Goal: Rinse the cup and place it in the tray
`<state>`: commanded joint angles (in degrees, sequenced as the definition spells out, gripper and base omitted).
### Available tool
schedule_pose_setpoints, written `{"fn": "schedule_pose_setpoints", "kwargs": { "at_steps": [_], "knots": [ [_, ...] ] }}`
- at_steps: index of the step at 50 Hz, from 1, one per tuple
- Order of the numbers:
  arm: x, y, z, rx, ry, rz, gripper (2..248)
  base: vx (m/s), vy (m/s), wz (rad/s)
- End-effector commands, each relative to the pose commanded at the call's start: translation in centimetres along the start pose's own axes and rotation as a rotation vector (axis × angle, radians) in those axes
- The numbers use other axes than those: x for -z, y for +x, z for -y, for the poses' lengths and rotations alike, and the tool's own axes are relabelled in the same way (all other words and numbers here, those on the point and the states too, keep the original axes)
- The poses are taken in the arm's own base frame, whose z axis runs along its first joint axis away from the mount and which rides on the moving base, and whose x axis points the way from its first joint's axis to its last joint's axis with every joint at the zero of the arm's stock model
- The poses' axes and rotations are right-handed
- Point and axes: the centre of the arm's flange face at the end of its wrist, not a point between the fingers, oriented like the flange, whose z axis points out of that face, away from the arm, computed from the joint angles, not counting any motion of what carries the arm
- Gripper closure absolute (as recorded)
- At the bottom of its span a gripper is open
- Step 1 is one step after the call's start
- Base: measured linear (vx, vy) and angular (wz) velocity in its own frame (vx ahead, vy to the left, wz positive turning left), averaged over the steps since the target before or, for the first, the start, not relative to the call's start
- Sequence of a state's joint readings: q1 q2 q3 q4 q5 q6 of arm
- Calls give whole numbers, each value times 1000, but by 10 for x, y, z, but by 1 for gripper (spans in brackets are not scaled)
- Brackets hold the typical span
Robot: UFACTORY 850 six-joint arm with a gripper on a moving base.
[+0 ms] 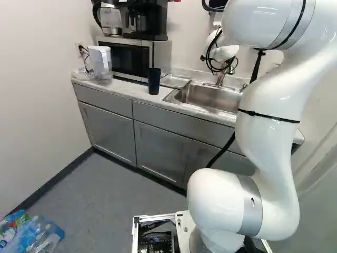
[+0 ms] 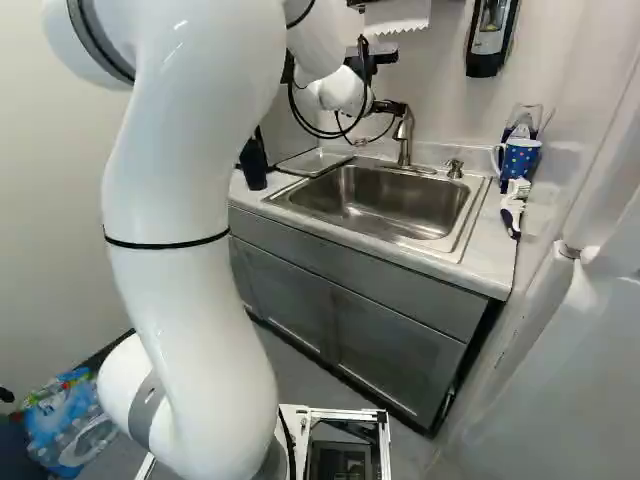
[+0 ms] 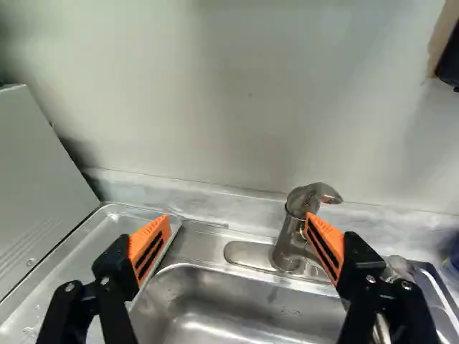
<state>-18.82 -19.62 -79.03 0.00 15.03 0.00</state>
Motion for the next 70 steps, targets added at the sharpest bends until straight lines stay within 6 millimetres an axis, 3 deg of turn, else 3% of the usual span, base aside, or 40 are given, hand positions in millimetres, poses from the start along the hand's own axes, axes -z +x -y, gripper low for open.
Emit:
{"fn": "schedule_pose_setpoints", "kwargs": {
  "at_steps": [70],
  "knots": [
    [-20,12,-16,-5,-23,-111,3,0,0,0]
  ]
}}
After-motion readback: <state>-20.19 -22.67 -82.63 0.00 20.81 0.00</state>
